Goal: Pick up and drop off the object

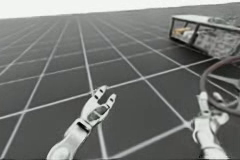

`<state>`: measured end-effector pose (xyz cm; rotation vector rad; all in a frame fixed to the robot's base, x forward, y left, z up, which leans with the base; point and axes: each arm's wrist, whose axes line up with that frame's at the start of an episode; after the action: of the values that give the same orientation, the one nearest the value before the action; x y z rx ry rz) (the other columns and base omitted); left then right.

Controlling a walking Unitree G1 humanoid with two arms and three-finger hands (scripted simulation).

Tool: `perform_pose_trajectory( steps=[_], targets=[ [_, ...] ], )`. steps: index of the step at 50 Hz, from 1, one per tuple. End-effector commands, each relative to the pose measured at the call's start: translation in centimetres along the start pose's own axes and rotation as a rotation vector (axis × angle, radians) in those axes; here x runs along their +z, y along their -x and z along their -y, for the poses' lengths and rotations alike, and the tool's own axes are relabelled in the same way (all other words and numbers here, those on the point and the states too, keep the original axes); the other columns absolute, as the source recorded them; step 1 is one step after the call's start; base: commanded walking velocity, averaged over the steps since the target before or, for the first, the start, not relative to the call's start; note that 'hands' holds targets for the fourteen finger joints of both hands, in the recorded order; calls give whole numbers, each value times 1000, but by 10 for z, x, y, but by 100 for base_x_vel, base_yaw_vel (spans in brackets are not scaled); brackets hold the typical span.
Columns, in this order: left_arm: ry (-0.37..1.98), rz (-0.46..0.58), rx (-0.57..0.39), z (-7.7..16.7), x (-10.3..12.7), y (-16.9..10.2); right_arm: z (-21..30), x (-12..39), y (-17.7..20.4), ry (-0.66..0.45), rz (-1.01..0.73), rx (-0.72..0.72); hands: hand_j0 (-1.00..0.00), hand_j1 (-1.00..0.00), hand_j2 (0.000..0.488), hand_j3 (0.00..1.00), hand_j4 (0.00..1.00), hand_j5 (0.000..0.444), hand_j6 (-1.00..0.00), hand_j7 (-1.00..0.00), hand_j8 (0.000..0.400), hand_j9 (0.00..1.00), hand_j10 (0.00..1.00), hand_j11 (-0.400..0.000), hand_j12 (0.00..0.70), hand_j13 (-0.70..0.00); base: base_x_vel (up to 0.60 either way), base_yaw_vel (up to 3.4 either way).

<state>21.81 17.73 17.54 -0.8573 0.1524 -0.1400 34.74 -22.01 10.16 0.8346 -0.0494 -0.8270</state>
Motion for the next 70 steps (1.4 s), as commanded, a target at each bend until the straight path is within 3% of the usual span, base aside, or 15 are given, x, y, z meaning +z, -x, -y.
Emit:
perform_pose_trajectory(
  steps=[1, 70],
  targets=[
    [-19, -10, -16, 8, -1, -3, 6, 7, -4, -19, 17, -9, 0, 0, 0, 1000, 1000, 0, 0, 0, 0, 1000, 1000, -400, 0, -700, 47, -29],
    [-19, -10, -16, 8, -1, -3, 6, 7, -4, -19, 17, -9, 0, 0, 0, 1000, 1000, 0, 0, 0, 0, 1000, 1000, -400, 0, -700, 52, -15]
  ],
)
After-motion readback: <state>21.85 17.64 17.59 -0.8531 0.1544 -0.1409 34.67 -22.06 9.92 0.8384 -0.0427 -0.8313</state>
